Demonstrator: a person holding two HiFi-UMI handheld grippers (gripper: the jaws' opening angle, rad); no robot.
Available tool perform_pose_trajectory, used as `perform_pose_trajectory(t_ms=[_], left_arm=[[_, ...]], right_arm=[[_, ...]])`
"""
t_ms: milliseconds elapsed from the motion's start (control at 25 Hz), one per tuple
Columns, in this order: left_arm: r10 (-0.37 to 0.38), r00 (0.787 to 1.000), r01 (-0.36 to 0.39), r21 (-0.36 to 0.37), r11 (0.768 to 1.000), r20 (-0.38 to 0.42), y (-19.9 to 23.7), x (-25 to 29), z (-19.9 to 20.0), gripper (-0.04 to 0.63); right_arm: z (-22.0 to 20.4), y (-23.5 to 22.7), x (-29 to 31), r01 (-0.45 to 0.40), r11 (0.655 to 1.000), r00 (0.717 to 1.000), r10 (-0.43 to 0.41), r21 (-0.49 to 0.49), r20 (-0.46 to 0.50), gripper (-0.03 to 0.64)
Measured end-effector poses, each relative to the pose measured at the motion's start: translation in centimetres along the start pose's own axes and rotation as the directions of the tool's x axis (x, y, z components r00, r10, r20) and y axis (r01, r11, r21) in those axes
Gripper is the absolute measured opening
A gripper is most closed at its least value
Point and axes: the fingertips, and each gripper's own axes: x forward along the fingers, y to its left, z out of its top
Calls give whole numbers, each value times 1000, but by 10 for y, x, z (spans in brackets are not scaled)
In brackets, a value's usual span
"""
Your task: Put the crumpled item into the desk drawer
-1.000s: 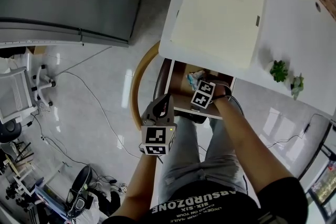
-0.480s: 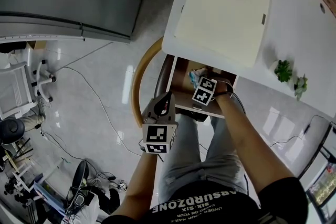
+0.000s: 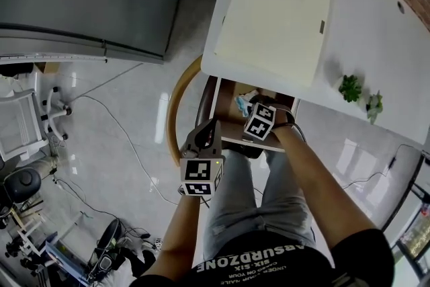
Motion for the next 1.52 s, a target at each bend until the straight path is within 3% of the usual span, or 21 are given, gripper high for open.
perform_pose_trajectory(t_ms=[240,560,960,1240,1520], left_arm=[[-7,1000,7,7,1000,7,-5,-2,12,5],[-18,1000,18,17,1000,-3,-14,-5,24,5],[-44,999,45,41,998,-20,-25,1,38,5],[-66,997,68,54,996,-29,-36,3,45,5],[-98,995,100,60,993,-34,-49,2,49,5]], right_arm=[[7,-1,-27,9,998,998,-12,56,54,52],[24,0,-71,8,979,983,-46,203,180,46],[39,-2,-131,-17,917,935,-127,398,331,23],[36,-1,-164,-25,888,904,-175,459,390,8],[42,3,-197,-35,882,876,-200,471,440,-3]])
